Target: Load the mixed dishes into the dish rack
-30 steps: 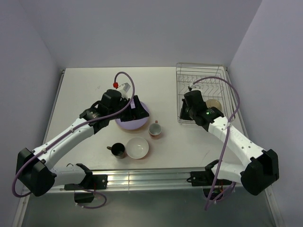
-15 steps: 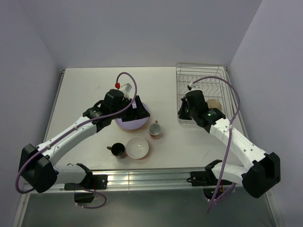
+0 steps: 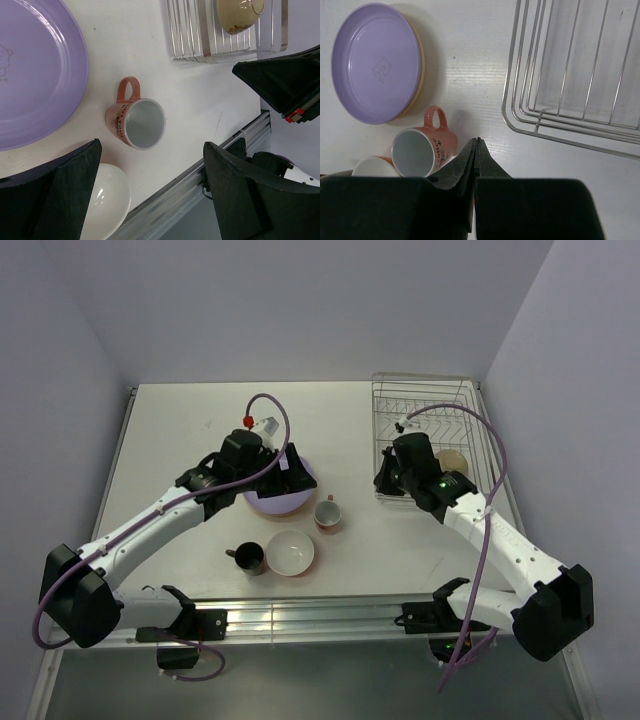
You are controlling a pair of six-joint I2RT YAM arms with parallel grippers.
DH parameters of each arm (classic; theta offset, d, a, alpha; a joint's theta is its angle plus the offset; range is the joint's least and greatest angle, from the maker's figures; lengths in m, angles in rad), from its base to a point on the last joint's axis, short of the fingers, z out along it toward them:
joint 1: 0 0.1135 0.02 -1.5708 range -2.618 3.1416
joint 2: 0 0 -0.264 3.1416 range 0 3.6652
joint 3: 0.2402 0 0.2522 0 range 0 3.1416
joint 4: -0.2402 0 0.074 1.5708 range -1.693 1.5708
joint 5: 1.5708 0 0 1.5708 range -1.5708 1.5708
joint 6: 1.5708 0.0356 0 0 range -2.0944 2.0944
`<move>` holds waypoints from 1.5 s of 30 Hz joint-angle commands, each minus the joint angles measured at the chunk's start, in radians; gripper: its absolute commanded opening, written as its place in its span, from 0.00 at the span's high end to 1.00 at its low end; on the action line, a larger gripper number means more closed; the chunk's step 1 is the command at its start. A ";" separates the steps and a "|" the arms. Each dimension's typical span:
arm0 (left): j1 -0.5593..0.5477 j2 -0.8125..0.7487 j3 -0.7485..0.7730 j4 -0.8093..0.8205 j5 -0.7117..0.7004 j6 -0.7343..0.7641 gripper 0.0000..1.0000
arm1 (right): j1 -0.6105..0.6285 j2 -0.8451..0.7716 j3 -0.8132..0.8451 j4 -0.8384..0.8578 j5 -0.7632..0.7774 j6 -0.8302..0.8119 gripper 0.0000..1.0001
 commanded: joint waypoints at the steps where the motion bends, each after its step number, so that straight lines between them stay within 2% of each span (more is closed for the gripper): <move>1: -0.007 -0.029 -0.007 0.027 -0.011 -0.001 0.11 | 0.005 -0.023 -0.007 0.030 -0.010 0.004 1.00; 14: -0.011 -0.066 -0.012 -0.030 -0.060 -0.003 0.11 | 0.005 -0.061 -0.046 0.027 -0.009 0.015 1.00; 24: -0.011 -0.165 -0.070 -0.092 -0.119 -0.027 0.12 | 0.005 -0.118 -0.058 -0.007 -0.016 0.007 1.00; 27: -0.011 -0.211 -0.099 -0.118 -0.139 -0.043 0.12 | 0.005 -0.143 -0.069 -0.023 -0.025 0.005 0.79; 28: -0.011 -0.222 -0.105 -0.135 -0.146 -0.052 0.12 | 0.005 -0.149 -0.073 -0.031 -0.027 0.002 0.60; 30: -0.011 -0.259 -0.130 -0.152 -0.166 -0.067 0.12 | 0.005 -0.173 -0.081 -0.046 -0.029 0.005 0.42; 32: -0.011 -0.282 -0.157 -0.189 -0.185 -0.081 0.12 | 0.005 -0.201 -0.085 -0.057 -0.032 0.004 0.34; 41: -0.011 -0.414 -0.260 -0.304 -0.186 -0.171 0.17 | 0.005 -0.272 -0.109 -0.092 -0.044 0.010 0.31; 45: -0.011 -0.395 -0.269 -0.330 -0.229 -0.170 0.18 | 0.005 -0.293 -0.113 -0.093 -0.067 0.015 0.31</move>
